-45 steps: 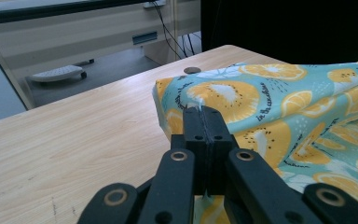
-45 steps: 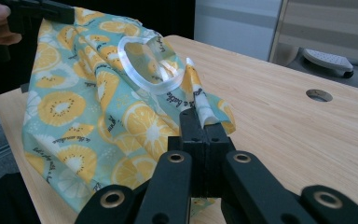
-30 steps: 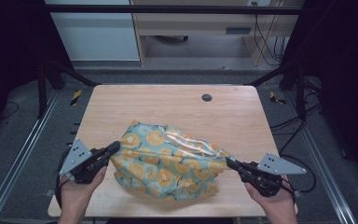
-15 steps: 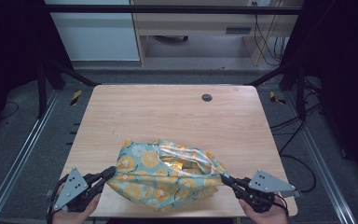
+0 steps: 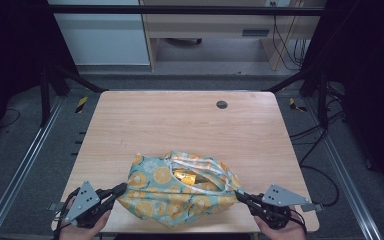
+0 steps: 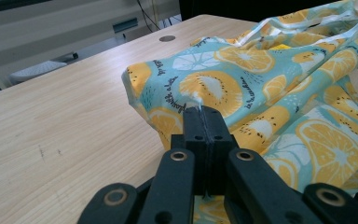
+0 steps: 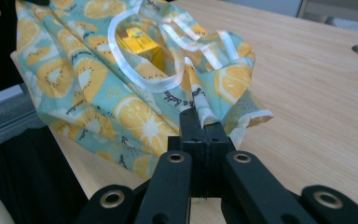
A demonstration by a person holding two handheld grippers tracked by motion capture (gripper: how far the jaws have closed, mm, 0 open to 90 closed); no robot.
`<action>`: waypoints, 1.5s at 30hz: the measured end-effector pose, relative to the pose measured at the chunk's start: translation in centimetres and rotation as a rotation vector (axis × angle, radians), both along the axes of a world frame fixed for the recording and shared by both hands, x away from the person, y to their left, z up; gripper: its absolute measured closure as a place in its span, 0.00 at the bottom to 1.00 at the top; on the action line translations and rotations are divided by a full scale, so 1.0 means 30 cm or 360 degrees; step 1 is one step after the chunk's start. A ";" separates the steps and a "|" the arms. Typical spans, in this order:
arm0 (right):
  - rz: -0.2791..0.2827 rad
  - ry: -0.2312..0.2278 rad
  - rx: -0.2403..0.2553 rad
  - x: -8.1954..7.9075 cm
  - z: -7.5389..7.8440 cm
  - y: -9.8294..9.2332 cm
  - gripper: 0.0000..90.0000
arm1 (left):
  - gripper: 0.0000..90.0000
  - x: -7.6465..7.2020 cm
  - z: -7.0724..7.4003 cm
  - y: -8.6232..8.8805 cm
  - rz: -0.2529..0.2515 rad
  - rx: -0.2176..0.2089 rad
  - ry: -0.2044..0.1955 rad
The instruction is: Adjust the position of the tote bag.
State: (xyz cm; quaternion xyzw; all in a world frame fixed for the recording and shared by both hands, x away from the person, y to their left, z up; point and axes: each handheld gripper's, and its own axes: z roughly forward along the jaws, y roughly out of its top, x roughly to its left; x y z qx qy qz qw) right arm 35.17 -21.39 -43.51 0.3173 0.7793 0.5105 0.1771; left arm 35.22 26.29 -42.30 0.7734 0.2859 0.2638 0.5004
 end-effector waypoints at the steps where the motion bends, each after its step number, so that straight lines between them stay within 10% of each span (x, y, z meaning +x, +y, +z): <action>1: -0.0002 0.0009 -0.0015 0.001 -0.005 0.001 1.00 | 1.00 0.000 -0.005 -0.004 -0.0018 0.0025 0.0020; 12: 0.0005 0.0082 -0.0131 0.013 -0.035 -0.008 1.00 | 1.00 0.027 -0.068 -0.067 -0.0111 0.0366 0.0165; 27: -0.0018 0.0204 -0.0278 0.059 -0.079 0.005 1.00 | 1.00 0.100 -0.140 -0.150 -0.0128 0.0731 0.0202; 45: -0.0049 0.0300 -0.0323 0.125 -0.119 0.012 1.00 | 1.00 0.184 -0.178 -0.180 -0.0066 0.0712 0.0270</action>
